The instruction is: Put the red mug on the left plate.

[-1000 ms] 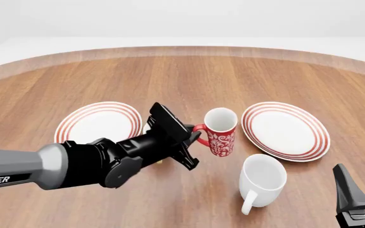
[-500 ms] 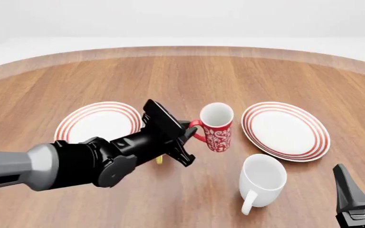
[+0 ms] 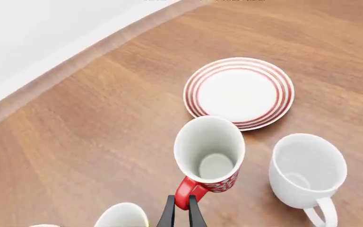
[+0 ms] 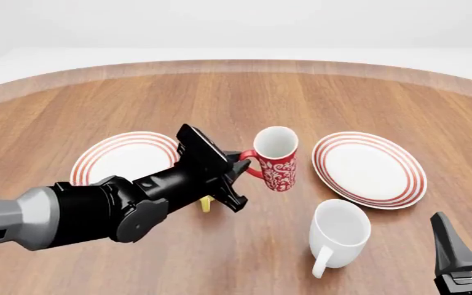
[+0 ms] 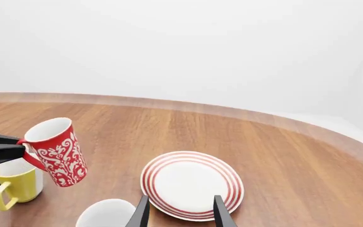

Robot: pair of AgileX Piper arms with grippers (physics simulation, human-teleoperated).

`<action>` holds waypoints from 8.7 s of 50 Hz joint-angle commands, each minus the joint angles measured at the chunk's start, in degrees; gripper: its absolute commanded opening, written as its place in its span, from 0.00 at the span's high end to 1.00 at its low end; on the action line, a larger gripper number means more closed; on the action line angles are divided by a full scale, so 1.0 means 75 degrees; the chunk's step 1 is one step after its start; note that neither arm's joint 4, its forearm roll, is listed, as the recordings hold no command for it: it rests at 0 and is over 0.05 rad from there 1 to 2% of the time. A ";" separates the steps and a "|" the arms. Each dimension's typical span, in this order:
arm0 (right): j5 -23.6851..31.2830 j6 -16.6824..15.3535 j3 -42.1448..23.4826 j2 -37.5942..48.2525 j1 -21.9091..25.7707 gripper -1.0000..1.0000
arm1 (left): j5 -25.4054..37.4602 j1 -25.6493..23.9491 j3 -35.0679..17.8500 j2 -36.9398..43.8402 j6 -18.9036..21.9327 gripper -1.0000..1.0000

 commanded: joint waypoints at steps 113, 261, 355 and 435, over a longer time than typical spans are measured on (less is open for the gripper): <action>-0.0026 -0.0145 0.0022 0.0000 0.0000 0.00 | -0.0550 0.0882 0.0830 -0.1308 -0.0292 1.00; -0.0023 -0.0241 0.0021 0.0000 0.0053 0.00 | -0.0901 0.3176 0.1904 -0.3303 -0.0746 1.00; 0.0030 -0.0293 0.0006 0.0000 0.0025 0.00 | -0.2123 0.5069 0.2459 -0.1672 0.0463 1.00; 0.0032 -0.0291 0.0006 0.0000 0.0022 0.00 | -0.3359 0.5742 0.2816 0.0056 0.0857 1.00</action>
